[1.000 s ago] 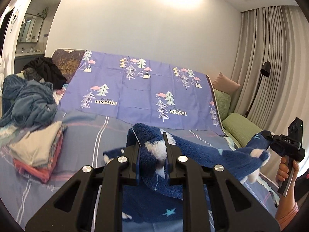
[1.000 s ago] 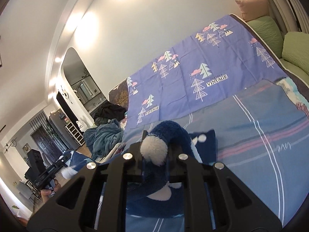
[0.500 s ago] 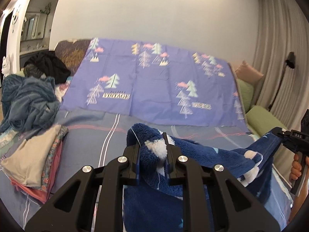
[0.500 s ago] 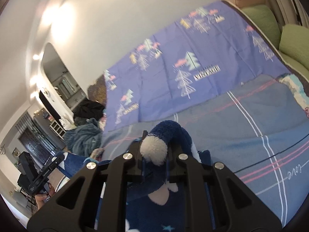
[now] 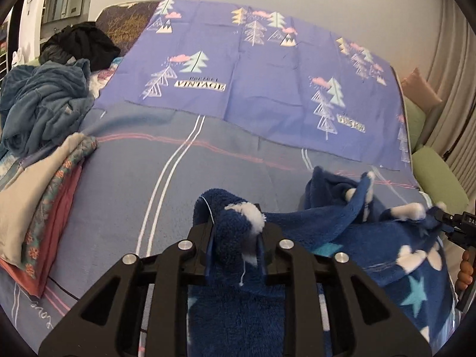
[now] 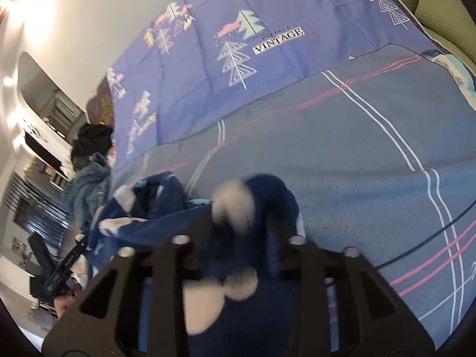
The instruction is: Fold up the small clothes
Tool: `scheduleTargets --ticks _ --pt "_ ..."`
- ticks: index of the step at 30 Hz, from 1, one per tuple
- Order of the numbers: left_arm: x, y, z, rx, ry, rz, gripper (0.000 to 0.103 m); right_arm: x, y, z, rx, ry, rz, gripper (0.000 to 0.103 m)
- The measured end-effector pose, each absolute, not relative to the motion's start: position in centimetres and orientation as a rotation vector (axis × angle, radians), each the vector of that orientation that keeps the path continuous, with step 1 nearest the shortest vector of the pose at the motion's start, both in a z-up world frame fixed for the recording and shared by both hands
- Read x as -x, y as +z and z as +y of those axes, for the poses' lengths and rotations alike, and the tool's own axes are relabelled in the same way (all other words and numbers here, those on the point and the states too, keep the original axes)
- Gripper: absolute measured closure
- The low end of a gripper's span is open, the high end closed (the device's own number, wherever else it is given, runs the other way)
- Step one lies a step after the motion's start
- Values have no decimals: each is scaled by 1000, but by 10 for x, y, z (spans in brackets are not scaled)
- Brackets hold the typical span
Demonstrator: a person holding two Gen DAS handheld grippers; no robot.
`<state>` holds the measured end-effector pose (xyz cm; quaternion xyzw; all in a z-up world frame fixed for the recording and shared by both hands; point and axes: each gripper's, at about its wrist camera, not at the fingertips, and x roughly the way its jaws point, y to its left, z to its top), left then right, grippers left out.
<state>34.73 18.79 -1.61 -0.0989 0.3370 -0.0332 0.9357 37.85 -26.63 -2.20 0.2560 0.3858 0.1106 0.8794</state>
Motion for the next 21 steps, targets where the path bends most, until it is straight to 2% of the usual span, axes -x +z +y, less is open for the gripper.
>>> scheduleTargets --ticks 1,2,3,5,9,16,21 --pt "-342 -10 187 192 -80 681 76 -373 -18 -270 -539 232 789 65" --pt "-338 -5 185 188 -88 671 69 -367 -14 -272 -541 242 776 65" --pt "-331 2 184 185 -88 650 57 -360 -9 -272 -540 264 764 65" --pt "-313 16 182 178 -93 587 50 -346 1 -269 -515 300 748 65" --pt "-286 27 174 173 -192 586 50 -319 8 -235 -340 395 770 65" --pt "-310 -20 117 17 -350 878 50 -332 -13 -152 -89 460 911 65" --pt "-364 -18 91 -74 -287 838 50 -390 -17 -136 -140 388 920 66"
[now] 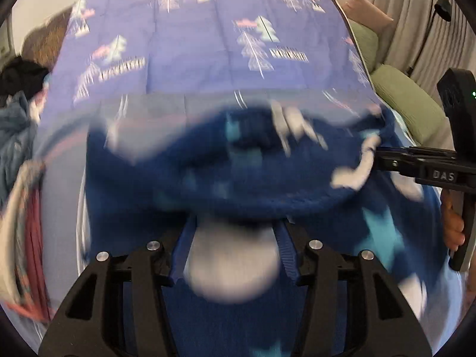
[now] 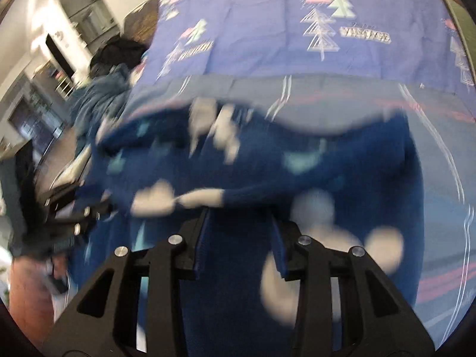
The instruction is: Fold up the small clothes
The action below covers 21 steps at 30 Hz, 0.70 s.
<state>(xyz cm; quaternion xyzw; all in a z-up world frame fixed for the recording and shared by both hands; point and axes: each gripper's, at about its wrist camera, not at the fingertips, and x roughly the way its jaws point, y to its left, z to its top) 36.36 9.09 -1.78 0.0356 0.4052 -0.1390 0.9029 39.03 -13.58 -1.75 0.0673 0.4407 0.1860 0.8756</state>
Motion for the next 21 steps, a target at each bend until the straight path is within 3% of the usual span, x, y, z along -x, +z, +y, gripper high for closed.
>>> scheduleTargets --ticks 4,8,12,16,21 --pt "-409 -15 117 -53 -32 812 50 -434 -13 -158 -172 156 823 65" --pt "-393 -15 159 56 -1 790 47 -406 -23 -209 -364 189 825 64" --pt "-323 -9 202 184 -40 742 39 -333 -22 -257 -384 174 778 59" --pt "-244 -13 215 232 -110 733 27 -243 -30 -310 -488 146 728 45" --pt "-155 -36 221 347 -170 767 27 -159 -63 -333 -632 181 800 39"
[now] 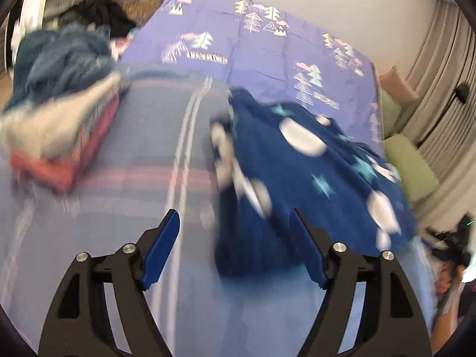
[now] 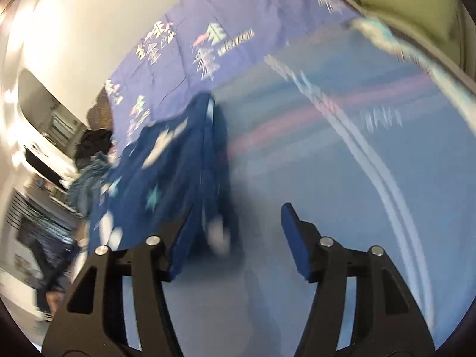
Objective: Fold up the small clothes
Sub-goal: 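Open both grippers and release the folded hem onto the top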
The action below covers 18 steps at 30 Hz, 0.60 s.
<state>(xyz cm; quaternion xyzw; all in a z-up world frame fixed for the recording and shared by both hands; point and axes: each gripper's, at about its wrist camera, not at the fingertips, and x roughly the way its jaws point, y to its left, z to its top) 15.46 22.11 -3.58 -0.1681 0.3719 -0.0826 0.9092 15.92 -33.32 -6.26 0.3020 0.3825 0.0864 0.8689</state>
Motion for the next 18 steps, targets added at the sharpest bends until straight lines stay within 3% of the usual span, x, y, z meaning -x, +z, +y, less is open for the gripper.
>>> scheduleTargets --ticks 7,8,10,14,15,16,17,18 --pt "-137 -76 198 559 -329 891 25 -144 -88 -289 -736 344 874 24" --pt "-141 -81 198 581 -341 891 19 -152 -91 -284 -758 362 870 18" --pt "-155 -85 199 639 -338 836 9 -167 -93 -279 -775 353 851 16" --pt "-186 -88 205 719 -270 803 9 -197 -93 -274 -777 301 830 15" --pt "-194 -88 205 728 -258 794 14 -202 -92 -270 -764 281 830 16" --pt "-200 -89 205 728 -251 793 44 -205 -91 -267 -746 261 831 32" --pt "-203 -90 206 739 -270 795 68 -208 -90 -264 -710 213 837 57" --pt "-204 -91 209 783 -295 790 70 -212 -89 -263 -701 201 842 63"
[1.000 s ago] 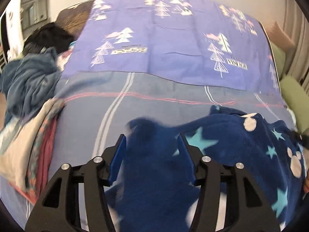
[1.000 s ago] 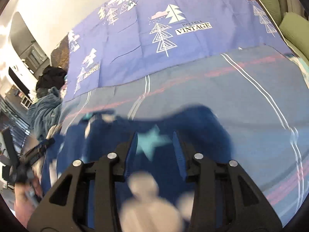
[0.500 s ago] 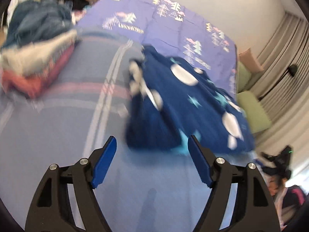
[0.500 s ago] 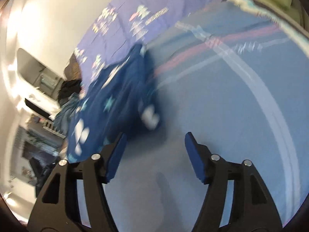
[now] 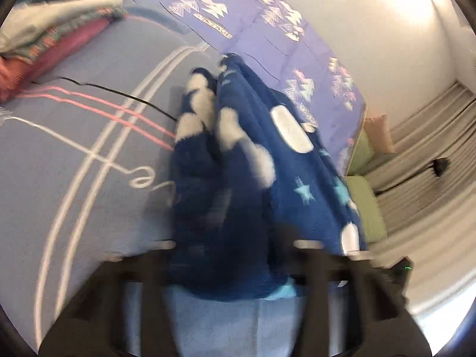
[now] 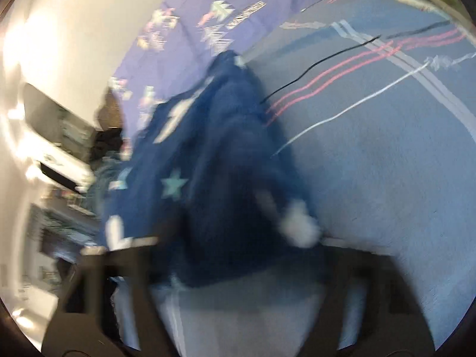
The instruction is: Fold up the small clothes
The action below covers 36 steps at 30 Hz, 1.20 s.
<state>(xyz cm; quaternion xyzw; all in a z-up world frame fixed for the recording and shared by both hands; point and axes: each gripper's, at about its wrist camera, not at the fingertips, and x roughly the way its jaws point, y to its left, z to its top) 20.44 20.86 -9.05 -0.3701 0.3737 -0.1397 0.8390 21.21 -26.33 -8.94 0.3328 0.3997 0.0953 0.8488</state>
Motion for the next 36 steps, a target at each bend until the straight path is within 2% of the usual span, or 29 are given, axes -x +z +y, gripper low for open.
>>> scheduleTargets --ticks 1,2,5,12,16,18,20,22,24,25,26,28,31,36 --pt "-204 -90 211 807 -301 781 74 -214 -90 -265 -732 232 846 75" --pt "-201 -84 211 805 -316 765 76 -214 -90 -268 -771 266 841 81" --pt "-185 -64 202 755 -350 731 77 -204 -72 -277 -766 311 784 88" --pt "-97 -24 193 636 -439 745 77 -115 -17 -288 -660 377 689 89" --pt "-23 -35 190 550 -451 851 76 -33 -28 -293 -613 389 713 88" --pt "2 -48 184 456 -439 921 75 2 -49 -296 -600 339 785 83" --pt "20 -53 181 292 -400 981 70 15 -69 -295 -539 278 879 64" --pt "30 -39 181 175 -401 968 69 23 -73 -304 -445 186 902 50" --pt "37 -13 184 108 -407 887 63 23 -58 -320 -470 175 846 43" --pt "39 1 186 88 -398 820 45 23 -48 -327 -496 182 799 34" --pt "39 17 190 74 -375 732 25 18 -34 -336 -527 204 727 30" --pt "23 34 197 73 -345 626 12 4 -18 -341 -516 214 668 29" --pt "-31 27 205 155 -354 649 11 -46 -9 -340 -442 185 664 29" --pt "-127 -18 196 224 -270 813 11 -150 -21 -332 -404 235 758 29"
